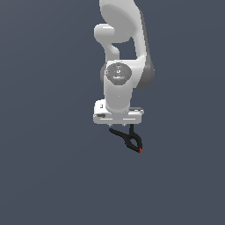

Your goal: Pick up the object and move it to a goal position.

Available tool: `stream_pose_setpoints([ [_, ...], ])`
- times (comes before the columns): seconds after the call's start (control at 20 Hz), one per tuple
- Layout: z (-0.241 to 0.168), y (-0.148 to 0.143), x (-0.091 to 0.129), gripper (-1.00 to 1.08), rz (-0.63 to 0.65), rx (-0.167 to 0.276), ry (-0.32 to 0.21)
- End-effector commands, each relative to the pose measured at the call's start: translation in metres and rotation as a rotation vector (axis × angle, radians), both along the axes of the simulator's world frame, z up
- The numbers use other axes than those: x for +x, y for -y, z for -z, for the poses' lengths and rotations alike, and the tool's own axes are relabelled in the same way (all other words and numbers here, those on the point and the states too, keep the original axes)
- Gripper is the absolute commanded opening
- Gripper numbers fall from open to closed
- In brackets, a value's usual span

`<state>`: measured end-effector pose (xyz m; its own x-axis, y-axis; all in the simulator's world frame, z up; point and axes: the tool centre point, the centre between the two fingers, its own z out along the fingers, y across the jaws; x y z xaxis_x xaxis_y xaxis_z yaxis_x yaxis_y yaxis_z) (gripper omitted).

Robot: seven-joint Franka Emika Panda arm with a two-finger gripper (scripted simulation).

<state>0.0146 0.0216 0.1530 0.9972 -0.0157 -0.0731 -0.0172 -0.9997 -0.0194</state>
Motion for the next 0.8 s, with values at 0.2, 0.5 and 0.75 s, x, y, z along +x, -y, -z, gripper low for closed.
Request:
stream_pose_setpoints([
  [0.2, 0.025, -0.017, -0.007, 0.28, 0.012, 0.014, -0.131],
  [0.5, 0.05, -0.036, -0.017, 0.28, 0.024, 0.026, -0.276],
  [0.75, 0.069, -0.051, -0.029, 0.28, 0.031, 0.033, -0.398],
])
